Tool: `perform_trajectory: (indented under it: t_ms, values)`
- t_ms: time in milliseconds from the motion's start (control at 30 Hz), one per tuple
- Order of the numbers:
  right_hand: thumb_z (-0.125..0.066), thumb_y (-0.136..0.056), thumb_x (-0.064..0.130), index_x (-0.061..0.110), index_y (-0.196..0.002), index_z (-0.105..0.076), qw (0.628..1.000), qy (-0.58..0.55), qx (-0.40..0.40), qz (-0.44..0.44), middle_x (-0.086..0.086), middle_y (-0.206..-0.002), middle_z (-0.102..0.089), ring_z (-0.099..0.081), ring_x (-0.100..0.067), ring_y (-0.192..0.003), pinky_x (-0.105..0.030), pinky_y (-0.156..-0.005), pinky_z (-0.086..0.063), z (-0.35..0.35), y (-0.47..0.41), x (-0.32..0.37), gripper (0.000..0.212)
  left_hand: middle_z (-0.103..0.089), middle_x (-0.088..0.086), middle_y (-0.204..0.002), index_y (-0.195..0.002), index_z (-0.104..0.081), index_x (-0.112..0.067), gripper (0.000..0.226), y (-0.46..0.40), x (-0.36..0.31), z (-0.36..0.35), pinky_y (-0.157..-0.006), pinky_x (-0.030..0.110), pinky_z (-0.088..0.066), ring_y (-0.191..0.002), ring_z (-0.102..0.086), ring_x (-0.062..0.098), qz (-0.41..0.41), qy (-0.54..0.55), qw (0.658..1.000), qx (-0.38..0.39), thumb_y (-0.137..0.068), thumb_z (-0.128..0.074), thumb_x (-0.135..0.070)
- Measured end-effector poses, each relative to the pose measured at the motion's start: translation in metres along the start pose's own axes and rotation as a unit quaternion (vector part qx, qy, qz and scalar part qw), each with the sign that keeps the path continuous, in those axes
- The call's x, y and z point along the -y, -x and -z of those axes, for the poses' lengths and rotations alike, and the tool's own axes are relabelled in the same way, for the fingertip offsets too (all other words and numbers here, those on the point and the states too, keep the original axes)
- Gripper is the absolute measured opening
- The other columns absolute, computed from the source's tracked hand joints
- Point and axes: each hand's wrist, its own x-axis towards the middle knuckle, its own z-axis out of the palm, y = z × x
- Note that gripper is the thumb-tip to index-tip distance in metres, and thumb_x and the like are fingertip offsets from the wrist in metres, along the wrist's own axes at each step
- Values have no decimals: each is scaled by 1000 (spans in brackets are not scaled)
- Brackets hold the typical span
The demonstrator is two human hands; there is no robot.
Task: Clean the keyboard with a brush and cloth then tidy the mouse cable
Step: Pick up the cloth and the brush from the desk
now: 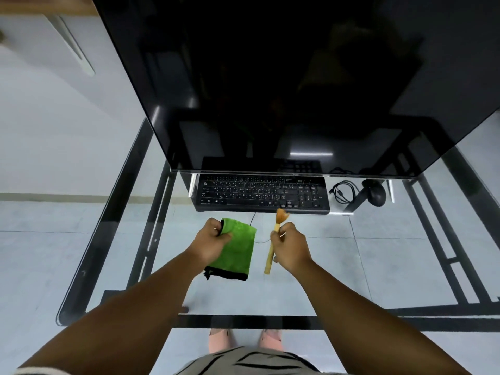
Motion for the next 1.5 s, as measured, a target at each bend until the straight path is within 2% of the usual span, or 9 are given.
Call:
perform_trajectory:
  t_ms: [100, 233, 400, 533, 900, 1100, 1267, 1333, 1500]
  values:
    - [-55, -91, 18, 16, -91, -47, 999, -25, -7, 47, -3, -68, -63, -67, -27, -64, -47, -65, -58, 16, -9, 17, 8, -66, 7, -97, -97, -49, -16, 17, 3, -21, 6, -91, 47, -50, -95, -64, 25, -19, 52, 998, -4, -90, -63, -22]
    - [-61, -90, 14, 13, -90, -50, 991, -35, -37, 126, 5, -58, -55, -60, -19, -59, -44, -63, -56, 35, -20, 45, 11, -67, 17, -104, -96, -50, -12, 16, 9, -56, 20, -91, 49, -52, -100, -65, 32, -70, 104, 992, -32, -91, -63, -20]
    - [-70, -87, 25, 19, -84, -60, 973, -98, -81, 191, 8, -60, -59, -55, -1, -53, -22, -57, -50, 54, -25, 97, 12, -70, 15, -97, -99, -49, -5, 18, 20, -104, 52, -89, 52, -50, -94, -67, 33, -131, 157, 977, -66, -92, -62, -16]
    - [-75, -82, 31, 19, -85, -67, 958, -147, -103, 223, 3, -64, -63, -56, -4, -55, -25, -60, -50, 62, -29, 149, 15, -71, 7, -85, -96, -53, -12, 8, 29, -143, 88, -74, 43, -54, -80, -68, 23, -195, 188, 960, -78, -93, -60, -14]
    - [-77, -80, 28, 21, -79, -67, 904, -225, -132, 340, 1, -61, -60, -52, -1, -51, -14, -53, -42, 55, -22, 329, 12, -69, 9, -94, -101, -55, -15, 8, 36, -229, 242, -61, 34, -57, -79, -69, 21, -304, 243, 915, -102, -94, -57, -10]
    - [-77, -79, 31, 23, -77, -65, 871, -229, -169, 401, 0, -63, -63, -52, -3, -53, -15, -55, -42, 39, -17, 451, 15, -70, 10, -98, -109, -54, -12, 16, 33, -277, 343, -70, 38, -59, -85, -69, 23, -363, 242, 893, -109, -94, -56, -9]
    - [-76, -78, 33, 26, -69, -58, 861, -187, -218, 419, 9, -55, -56, -54, -6, -54, -21, -56, -43, 40, -27, 525, 21, -71, 5, -86, -101, -56, -18, 10, 20, -309, 393, -53, 36, -57, -67, -71, 16, -367, 274, 881, -117, -92, -58, -12]
    - [-75, -78, 34, 23, -72, -60, 876, -134, -228, 404, 8, -59, -57, -58, -13, -61, -28, -58, -44, 39, -39, 550, 20, -70, 6, -83, -98, -55, -18, 9, 4, -320, 408, -55, 36, -57, -64, -70, 16, -365, 272, 881, -127, -93, -58, -11]
    - [-72, -82, 34, 21, -55, -46, 920, 75, -215, 320, 3, -59, -50, -56, -23, -70, -27, -60, -34, 30, -76, 579, 40, -70, 11, -87, -106, -54, -10, 14, -41, -338, 420, -56, 32, -56, -69, -70, 19, -327, 258, 901, -120, -93, -59, -11]
